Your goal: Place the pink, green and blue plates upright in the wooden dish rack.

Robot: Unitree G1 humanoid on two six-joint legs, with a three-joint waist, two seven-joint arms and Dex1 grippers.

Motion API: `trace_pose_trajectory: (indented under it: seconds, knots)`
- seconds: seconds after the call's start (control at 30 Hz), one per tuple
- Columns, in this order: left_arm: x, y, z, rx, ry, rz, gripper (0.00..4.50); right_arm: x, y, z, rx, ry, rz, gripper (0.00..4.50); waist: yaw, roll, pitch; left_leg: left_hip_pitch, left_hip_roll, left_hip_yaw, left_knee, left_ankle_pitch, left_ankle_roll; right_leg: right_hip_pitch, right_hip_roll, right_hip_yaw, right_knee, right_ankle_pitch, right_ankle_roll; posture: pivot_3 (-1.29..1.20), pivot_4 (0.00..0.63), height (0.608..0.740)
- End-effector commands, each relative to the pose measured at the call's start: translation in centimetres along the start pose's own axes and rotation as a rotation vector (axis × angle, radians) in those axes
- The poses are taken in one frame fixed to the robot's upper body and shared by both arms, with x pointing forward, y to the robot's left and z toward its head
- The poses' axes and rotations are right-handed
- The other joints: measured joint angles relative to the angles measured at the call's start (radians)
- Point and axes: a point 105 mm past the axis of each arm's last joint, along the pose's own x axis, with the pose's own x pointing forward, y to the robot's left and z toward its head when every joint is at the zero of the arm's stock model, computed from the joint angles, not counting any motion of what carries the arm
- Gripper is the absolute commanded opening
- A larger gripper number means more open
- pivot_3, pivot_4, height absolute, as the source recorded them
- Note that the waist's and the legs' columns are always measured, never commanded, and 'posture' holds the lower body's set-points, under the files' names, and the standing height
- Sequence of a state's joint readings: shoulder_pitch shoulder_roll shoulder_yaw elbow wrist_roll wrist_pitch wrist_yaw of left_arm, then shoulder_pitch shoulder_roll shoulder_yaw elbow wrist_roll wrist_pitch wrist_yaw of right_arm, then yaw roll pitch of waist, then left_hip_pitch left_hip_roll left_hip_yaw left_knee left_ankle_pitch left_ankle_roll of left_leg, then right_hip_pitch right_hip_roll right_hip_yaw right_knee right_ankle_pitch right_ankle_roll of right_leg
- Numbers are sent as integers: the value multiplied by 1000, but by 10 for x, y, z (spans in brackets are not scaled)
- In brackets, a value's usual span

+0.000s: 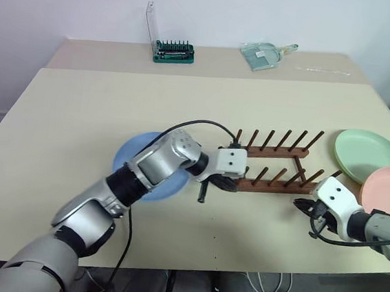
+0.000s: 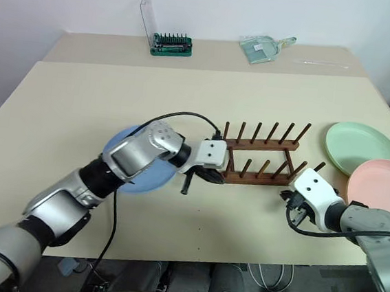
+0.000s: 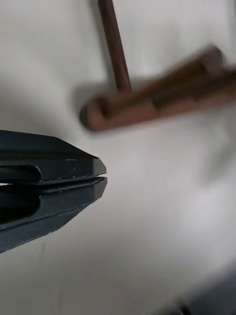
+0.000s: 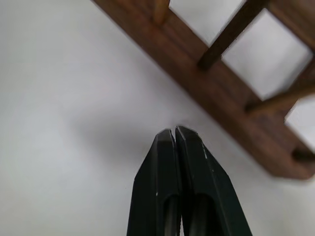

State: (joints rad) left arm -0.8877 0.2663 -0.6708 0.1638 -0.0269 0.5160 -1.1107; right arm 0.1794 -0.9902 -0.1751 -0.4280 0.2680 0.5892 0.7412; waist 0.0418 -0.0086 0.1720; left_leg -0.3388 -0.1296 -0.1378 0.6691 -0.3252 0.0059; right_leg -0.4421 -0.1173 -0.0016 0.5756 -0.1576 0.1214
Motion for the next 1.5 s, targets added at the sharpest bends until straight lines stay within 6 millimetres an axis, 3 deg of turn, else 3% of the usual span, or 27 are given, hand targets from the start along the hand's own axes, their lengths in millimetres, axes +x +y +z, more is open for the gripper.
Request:
trace_pose_trajectory:
  seconds: [0.03,0.2,0.43,0.67,0.83,1.17,1.43,1.5]
  knots:
    - [2,10,13,88,4,57,15,3,-10,2,-53,-7,-54,56,-1,0,0,0,0,0,0,0,-1,0,0,0,0,0,0,0,150,740]
    - [9,30,-2,185,96,169,15,3,-23,1,-95,-16,-86,56,-2,0,0,0,0,1,0,1,-2,0,0,0,0,0,1,0,150,740]
    - [2,51,-4,201,106,266,15,10,-37,10,-154,-45,-108,56,-2,0,0,0,0,0,0,0,-1,0,0,0,0,0,1,0,150,740]
    - [2,54,-14,187,118,276,15,18,-56,13,-243,-40,-149,56,-3,1,-1,1,0,1,0,2,-3,0,0,0,0,0,0,0,150,740]
    - [3,55,-10,175,96,277,15,27,-67,18,-296,-48,-167,56,-4,1,-1,1,0,1,0,2,-3,0,0,0,0,0,0,0,150,740]
    - [2,57,-16,183,119,294,15,48,-71,36,-323,-108,-139,56,-5,2,-1,1,0,1,0,2,-4,-1,0,0,1,1,0,0,150,740]
    - [-6,61,-17,190,122,316,15,41,-71,36,-303,-116,-123,56,-4,2,-1,1,0,1,0,2,-4,-1,0,0,1,1,0,0,150,740]
    - [-9,56,-10,159,78,282,15,32,-68,40,-243,-144,-103,56,-3,2,-1,0,0,1,0,2,-4,-1,0,0,1,1,0,0,150,740]
